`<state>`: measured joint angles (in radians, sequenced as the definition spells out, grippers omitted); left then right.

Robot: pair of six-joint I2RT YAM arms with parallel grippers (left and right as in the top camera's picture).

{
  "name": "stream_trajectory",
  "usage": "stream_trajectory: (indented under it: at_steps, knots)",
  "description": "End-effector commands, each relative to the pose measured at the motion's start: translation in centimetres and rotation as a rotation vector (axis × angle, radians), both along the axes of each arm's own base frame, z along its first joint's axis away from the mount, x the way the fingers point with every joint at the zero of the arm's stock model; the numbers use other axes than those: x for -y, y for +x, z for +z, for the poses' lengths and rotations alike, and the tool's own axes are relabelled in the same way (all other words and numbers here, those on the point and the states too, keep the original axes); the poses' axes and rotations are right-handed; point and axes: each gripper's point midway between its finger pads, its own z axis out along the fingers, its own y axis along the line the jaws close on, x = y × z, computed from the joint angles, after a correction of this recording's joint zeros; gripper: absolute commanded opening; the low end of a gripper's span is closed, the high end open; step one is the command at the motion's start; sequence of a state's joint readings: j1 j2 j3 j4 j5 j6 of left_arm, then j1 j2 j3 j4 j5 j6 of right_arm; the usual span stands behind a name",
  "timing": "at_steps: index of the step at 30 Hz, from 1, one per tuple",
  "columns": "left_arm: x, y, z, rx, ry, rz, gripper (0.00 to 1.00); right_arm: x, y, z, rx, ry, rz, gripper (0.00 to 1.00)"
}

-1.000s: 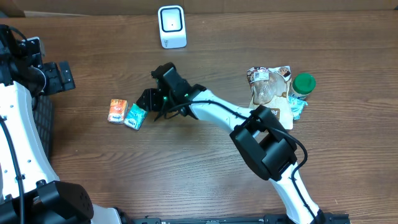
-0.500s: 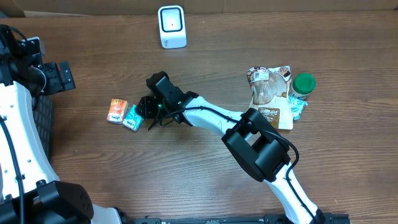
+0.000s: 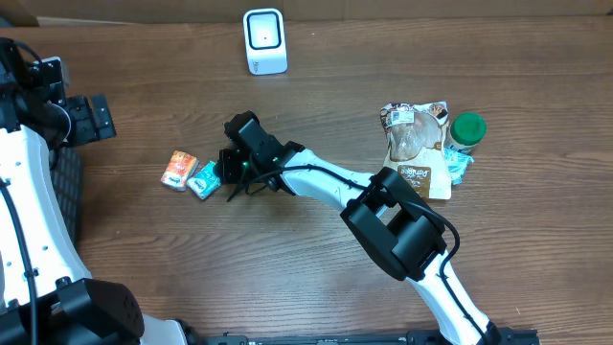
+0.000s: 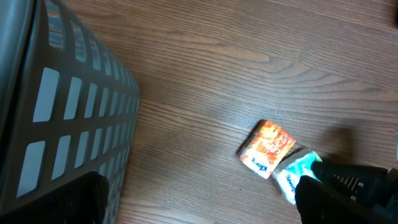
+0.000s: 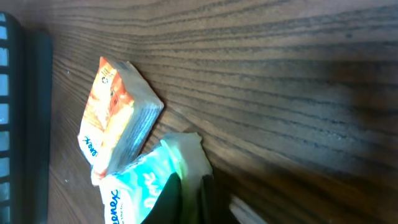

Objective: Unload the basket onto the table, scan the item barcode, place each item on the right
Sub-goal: 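Reach the right gripper to the blue Kleenex pack and grasp it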

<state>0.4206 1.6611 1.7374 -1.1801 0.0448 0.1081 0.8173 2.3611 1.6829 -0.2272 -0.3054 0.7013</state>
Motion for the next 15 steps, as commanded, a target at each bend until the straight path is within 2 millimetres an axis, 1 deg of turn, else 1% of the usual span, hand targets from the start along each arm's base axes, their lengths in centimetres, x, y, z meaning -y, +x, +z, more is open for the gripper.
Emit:
stream_trajectory:
  at_steps: [1, 2, 4, 6, 8, 10, 12, 14, 15]
  knots:
    - [0.1, 0.1, 0.0, 0.0, 0.006, -0.013, 1.0, 0.8, 0.7, 1.1, 0.006, 0.024, 0.072, 0.04]
    - [0.1, 0.1, 0.0, 0.0, 0.006, -0.013, 0.99, 1.4, 0.9, 1.8, 0.009, 0.022, 0.083, 0.04]
    - [0.1, 0.1, 0.0, 0.0, 0.006, -0.013, 1.0, 3.4, 1.5, 3.7, 0.031, 0.009, 0.119, 0.04]
    - [0.1, 0.1, 0.0, 0.0, 0.006, -0.013, 0.99, 7.0, 1.9, 7.1, 0.149, -0.045, 0.267, 0.04]
    - [0.1, 0.1, 0.0, 0.0, 0.006, -0.013, 1.0, 9.5, 1.5, 8.4, 0.237, -0.109, 0.391, 0.04]
    - [0.1, 0.1, 0.0, 0.0, 0.006, -0.013, 0.99, 12.4, 1.1, 8.5, 0.295, -0.199, 0.513, 0.04]
    - [0.1, 0.1, 0.0, 0.0, 0.006, -0.013, 0.99, 15.3, 1.4, 7.4, 0.305, -0.309, 0.568, 0.05]
    - [0.1, 0.1, 0.0, 0.0, 0.006, -0.013, 0.99, 17.0, 1.9, 6.9, 0.292, -0.356, 0.566, 0.13]
    - [0.1, 0.1, 0.0, 0.0, 0.006, -0.013, 1.0, 17.3, 2.0, 6.9, 0.283, -0.354, 0.551, 0.17]
